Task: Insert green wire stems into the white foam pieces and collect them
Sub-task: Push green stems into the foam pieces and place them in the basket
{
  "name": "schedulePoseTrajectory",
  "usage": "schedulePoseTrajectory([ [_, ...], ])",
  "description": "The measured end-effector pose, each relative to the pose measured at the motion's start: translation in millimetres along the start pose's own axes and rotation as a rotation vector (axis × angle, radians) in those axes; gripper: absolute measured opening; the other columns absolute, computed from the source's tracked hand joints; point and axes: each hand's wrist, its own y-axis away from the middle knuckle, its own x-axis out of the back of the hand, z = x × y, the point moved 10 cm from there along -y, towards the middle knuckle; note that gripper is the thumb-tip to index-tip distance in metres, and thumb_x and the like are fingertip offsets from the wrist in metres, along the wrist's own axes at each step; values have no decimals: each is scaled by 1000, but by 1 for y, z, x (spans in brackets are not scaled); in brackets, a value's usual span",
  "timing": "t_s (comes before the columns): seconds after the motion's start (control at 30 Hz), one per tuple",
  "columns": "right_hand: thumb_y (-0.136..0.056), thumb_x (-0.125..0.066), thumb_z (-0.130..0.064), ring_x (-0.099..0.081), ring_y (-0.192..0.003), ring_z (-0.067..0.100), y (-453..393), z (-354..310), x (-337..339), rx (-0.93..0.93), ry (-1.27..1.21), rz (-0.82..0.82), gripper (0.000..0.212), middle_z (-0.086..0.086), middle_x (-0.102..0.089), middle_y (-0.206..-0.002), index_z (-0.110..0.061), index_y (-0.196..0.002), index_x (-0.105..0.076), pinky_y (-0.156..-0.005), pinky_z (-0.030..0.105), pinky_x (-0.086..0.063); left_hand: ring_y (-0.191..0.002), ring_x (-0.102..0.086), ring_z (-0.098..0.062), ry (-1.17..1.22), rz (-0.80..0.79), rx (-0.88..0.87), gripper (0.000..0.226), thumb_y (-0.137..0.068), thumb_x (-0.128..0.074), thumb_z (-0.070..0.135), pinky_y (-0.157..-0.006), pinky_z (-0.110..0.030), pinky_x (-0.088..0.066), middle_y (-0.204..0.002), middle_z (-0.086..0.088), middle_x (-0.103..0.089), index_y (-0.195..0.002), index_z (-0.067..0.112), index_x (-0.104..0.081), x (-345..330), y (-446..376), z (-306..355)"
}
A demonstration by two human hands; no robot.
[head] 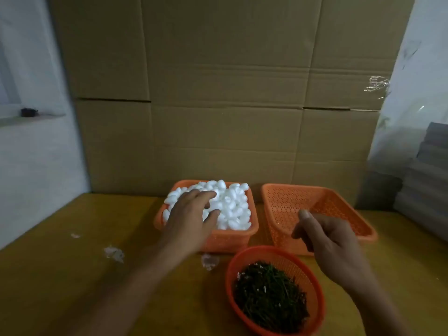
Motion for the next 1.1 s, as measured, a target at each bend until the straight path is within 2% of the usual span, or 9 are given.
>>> schedulePoseTrajectory([
  [0.1, -99, -42, -45, -47, -43, 13, 6, 12, 3, -47, -9, 76, 46, 16, -52, -53, -21, -71, -70, -43, 22, -35, -111, -55, -20, -65, -68, 26, 34, -94, -67, 27, -97, -29, -35, -112, -3, -65, -126, 16, -67, -17, -17, -4],
  [0.17, -100, -41, -45, -49, -43, 13, 10, 18, -6, -61, 29, 55, 45, 14, -54, -54, -22, -76, -72, -44, 22, -35, -113, -55, -26, -130, -121, 23, 31, -93, -66, 27, -96, -39, -40, -111, -8, -65, -120, 13, -68, -27, -25, -2],
  [0.27, -98, -41, -50, -51, -43, 18, 15, 22, -10, -69, 71, 38, 42, 11, -57, -56, -27, -82, -73, -43, 24, -35, -117, -54, -28, -208, -177, 1, 33, -94, -63, 29, -97, -44, -43, -116, -9, -65, -124, 17, -67, -39, -30, -2],
  [0.43, -95, -42, -53, -53, -44, 11, 17, 25, -8, -82, 114, 47, 43, 7, -59, -57, -28, -82, -74, -46, 31, -39, -123, -52, -26, -297, -238, 3, 34, -94, -61, 30, -100, -43, -41, -121, -6, -66, -126, 20, -66, -52, -38, -8],
  [0.53, -94, -42, -54, -53, -45, 19, 18, 22, -11, -82, 125, 27, 43, 10, -57, -55, -27, -79, -72, -47, 43, -40, -123, -52, -25, -324, -240, 23, 32, -95, -59, 28, -100, -41, -41, -124, -6, -64, -125, 20, -67, -55, -41, -13],
  [0.73, -95, -41, -54, -53, -51, 27, 20, 24, -16, -69, 176, -10, 55, 12, -55, -59, -11, -77, -68, -52, 51, -43, -115, -54, -24, -388, -239, 25, 17, -95, -56, 24, -94, -39, -40, -117, -5, -63, -107, 18, -66, -58, -43, -13],
  [0.87, -94, -41, -57, -55, -51, 24, 20, 29, -17, -81, 180, -15, 52, 10, -58, -61, -16, -77, -70, -53, 49, -44, -110, -56, -23, -355, -219, 33, 14, -95, -57, 23, -92, -39, -42, -111, -4, -65, -103, 18, -67, -58, -46, -14],
  [0.93, -93, -41, -59, -55, -50, 22, 20, 29, -18, -84, 176, -23, 52, 9, -60, -62, -19, -76, -70, -51, 46, -43, -110, -56, -22, -341, -215, 36, 17, -96, -58, 25, -94, -40, -42, -113, -2, -65, -108, 19, -68, -57, -46, -14],
  [1.1, -92, -41, -59, -53, -47, 24, 20, 27, -21, -85, 169, -32, 53, 11, -59, -59, -18, -73, -68, -54, 48, -45, -111, -56, -21, -258, -173, 26, 17, -95, -60, 24, -96, -43, -41, -120, -1, -60, -111, 22, -65, -52, -45, -13],
])
